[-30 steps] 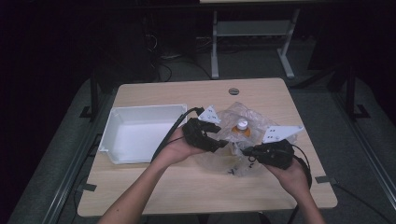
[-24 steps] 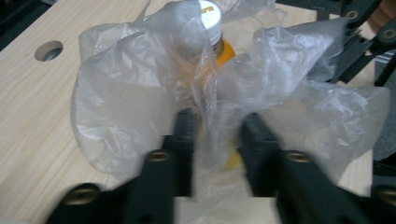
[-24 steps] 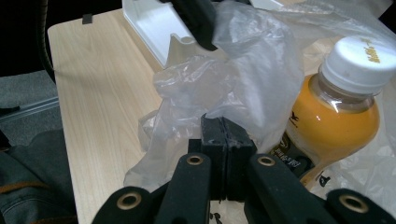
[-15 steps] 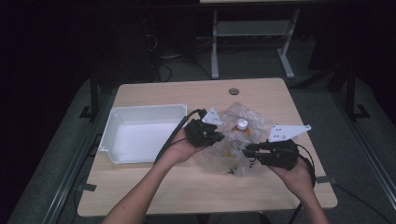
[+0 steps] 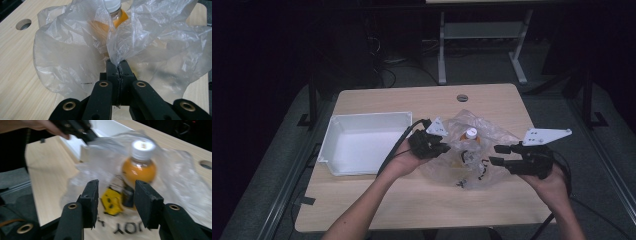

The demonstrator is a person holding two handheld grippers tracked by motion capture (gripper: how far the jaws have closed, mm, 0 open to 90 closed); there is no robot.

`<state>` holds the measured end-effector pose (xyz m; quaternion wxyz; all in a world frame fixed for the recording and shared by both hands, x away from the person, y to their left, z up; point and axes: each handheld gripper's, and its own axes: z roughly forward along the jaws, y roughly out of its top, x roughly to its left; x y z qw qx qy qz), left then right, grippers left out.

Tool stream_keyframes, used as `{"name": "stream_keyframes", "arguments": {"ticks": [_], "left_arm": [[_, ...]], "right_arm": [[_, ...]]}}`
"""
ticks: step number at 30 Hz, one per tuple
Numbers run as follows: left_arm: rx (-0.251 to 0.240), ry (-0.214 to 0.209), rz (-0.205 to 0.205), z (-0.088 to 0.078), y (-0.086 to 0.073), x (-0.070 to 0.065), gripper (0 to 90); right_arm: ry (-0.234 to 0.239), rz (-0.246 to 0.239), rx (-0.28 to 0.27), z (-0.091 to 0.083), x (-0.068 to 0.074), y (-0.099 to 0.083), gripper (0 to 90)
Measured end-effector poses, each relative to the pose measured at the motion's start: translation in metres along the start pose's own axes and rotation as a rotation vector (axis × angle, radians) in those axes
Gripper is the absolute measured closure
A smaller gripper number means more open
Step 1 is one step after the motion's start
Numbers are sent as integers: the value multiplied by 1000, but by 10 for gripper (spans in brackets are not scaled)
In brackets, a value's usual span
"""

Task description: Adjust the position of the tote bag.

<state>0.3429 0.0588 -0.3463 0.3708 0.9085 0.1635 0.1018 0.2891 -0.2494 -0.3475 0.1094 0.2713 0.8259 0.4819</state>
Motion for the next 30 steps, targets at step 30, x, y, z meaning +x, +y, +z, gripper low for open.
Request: {"name": "stream_keyframes", "arguments": {"ticks": [30], "left_arm": [[18,21,5,1,-7,10,894]], "right_arm": [[-79,-39,297,41,-80,-4,684]]}}
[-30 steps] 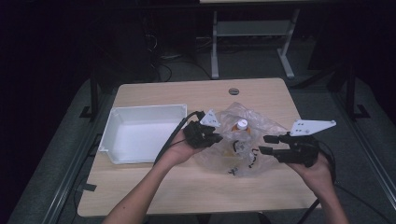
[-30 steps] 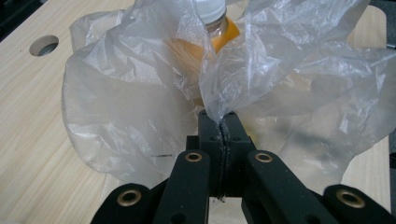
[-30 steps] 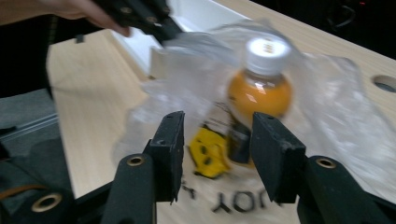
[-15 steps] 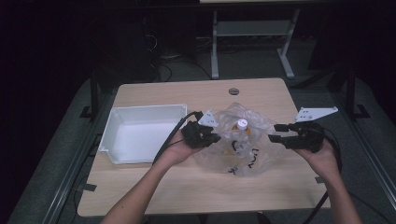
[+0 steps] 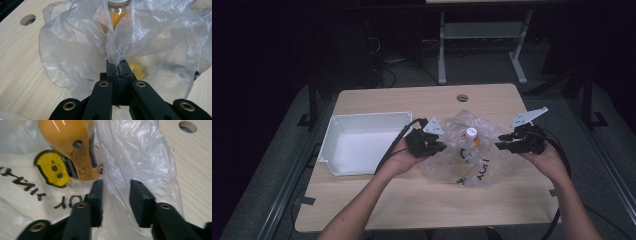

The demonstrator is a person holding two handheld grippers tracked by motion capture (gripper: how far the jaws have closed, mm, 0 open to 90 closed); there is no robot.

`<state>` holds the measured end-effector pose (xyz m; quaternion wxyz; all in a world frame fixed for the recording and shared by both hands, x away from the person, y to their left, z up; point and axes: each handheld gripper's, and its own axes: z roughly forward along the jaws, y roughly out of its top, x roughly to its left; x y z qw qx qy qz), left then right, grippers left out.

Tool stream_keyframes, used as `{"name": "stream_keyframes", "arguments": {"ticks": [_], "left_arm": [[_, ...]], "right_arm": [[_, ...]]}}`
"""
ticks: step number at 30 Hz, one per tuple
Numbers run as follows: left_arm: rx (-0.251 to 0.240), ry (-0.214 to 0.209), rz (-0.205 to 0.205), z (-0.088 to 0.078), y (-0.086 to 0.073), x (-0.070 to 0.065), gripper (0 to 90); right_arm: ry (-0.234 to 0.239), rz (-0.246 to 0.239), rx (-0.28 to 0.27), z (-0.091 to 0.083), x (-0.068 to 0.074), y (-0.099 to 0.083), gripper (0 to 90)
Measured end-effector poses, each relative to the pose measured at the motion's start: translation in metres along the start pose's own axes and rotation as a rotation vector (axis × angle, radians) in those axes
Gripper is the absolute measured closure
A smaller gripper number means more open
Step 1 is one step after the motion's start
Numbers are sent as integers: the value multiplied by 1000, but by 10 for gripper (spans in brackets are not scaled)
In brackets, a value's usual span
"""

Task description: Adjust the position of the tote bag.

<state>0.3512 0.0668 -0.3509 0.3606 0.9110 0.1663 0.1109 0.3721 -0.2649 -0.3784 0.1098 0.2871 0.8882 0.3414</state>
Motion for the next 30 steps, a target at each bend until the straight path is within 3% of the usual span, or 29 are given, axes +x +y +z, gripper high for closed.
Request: {"name": "stream_keyframes", "arguments": {"ticks": [2,6,15,30], "left_arm": [[2,5,-7,1,-1,2,894],[16,19,-18,4,-5,5,895],[52,34,-69,17,-21,12,896],[124,40,-74,36,-38,4,897]], "right_arm": [[4,-2,4,2,0,1,780],[2,-4,-3,3,0,3,878],[26,66,-1,17,-1,-3,891],[64,134,67,34,-2,-25,893]]}}
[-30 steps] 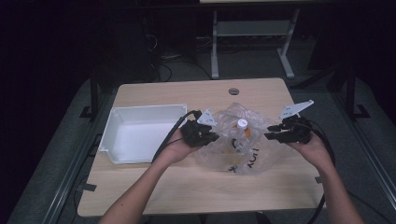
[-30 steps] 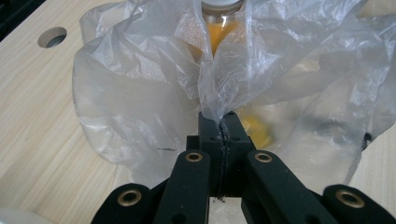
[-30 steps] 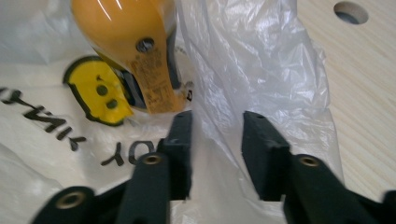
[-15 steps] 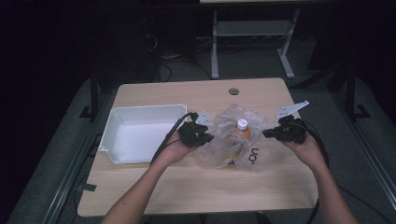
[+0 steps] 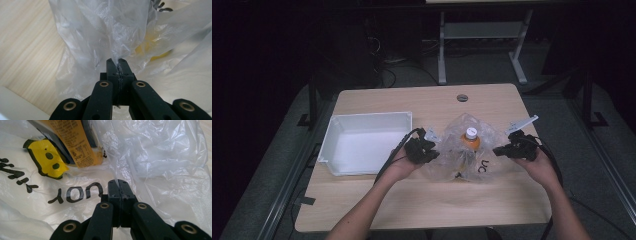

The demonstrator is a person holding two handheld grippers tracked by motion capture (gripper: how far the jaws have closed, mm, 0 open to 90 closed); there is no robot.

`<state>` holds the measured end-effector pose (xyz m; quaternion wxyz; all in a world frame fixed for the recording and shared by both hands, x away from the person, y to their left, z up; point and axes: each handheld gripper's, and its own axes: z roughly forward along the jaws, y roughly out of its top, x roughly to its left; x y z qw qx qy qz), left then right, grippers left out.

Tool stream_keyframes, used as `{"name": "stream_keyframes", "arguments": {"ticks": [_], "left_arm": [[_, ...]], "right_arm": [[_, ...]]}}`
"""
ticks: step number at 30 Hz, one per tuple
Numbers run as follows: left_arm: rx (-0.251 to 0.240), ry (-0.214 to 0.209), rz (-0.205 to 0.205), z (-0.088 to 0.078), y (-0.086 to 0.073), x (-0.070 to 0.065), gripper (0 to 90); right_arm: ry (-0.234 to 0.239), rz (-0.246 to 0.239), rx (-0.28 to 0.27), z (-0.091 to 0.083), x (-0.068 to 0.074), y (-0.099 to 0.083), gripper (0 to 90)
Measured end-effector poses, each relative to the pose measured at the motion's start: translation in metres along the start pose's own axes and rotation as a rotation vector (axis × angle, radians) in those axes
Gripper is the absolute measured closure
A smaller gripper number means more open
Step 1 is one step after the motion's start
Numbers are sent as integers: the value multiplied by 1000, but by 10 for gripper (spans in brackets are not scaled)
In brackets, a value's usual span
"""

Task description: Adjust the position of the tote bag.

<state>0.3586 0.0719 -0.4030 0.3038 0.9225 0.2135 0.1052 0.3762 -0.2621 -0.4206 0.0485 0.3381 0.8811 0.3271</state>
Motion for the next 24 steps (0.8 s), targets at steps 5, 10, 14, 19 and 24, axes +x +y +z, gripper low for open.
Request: {"name": "stream_keyframes", "arguments": {"ticks": [5,10,14,19,24], "left_arm": [[18,9,13,7,-3,-6,897],[34,13,24,10,-4,-8,897],[47,11,31,15,-5,-11,898],[52,12,36,21,-5,-14,898],[60,11,33,25,-5,-15,899]], "right_arm": [[8,23,25,7,0,-8,893],[14,39,40,14,-1,-16,893],[16,49,40,15,-2,-19,893],[29,64,43,18,-3,-27,894],[21,73,40,15,-3,-32,894]]}}
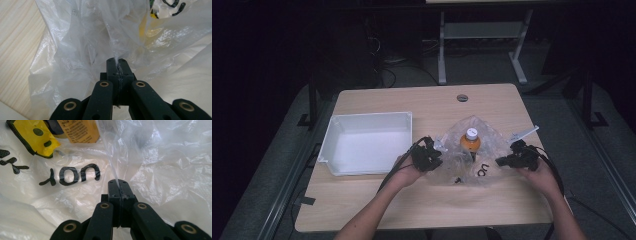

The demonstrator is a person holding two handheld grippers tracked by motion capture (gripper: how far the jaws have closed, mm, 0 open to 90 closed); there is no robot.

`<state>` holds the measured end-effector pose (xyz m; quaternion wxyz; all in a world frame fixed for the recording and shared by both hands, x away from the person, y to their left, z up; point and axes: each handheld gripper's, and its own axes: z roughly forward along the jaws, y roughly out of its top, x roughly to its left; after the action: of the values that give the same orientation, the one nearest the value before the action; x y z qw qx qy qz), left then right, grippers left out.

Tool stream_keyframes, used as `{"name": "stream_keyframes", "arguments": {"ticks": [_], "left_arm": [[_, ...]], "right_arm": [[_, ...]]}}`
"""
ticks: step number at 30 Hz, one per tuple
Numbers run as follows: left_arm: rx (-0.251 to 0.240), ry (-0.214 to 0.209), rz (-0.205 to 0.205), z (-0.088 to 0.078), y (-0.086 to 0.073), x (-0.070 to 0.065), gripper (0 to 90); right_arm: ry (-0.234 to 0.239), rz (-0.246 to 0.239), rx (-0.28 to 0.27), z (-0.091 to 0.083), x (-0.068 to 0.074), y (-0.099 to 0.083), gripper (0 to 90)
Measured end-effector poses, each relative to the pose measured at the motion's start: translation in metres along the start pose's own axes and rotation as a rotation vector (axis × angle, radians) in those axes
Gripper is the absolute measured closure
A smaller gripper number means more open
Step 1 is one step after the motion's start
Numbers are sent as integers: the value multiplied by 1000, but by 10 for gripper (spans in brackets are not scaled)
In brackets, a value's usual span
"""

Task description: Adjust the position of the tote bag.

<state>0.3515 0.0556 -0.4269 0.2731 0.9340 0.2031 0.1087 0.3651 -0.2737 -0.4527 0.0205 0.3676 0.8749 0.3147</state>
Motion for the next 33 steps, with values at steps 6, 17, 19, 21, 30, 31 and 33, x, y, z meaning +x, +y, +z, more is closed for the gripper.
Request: {"name": "stream_keyframes", "arguments": {"ticks": [6,17,19,21,30,31,33], "left_arm": [[6,-2,0,5,0,-3,900],[8,-18,-26,12,-1,-4,899],[1,-19,-34,11,-1,-3,899],[-3,-16,-30,9,-1,-3,899],[-31,-14,-37,2,-2,-1,898],[-35,-12,-36,1,-2,-1,898],[-36,-12,-34,0,-1,-1,898]], "right_arm": [[-3,-1,3,-3,-2,-7,895],[-18,4,9,-4,-2,-16,895],[-15,9,-2,-5,-2,-18,893],[-12,19,-22,-8,-1,-18,844],[-20,-3,-153,-36,16,-12,668],[-24,-16,-161,-39,20,-10,660],[-28,-35,-174,-43,27,-6,630]]}}
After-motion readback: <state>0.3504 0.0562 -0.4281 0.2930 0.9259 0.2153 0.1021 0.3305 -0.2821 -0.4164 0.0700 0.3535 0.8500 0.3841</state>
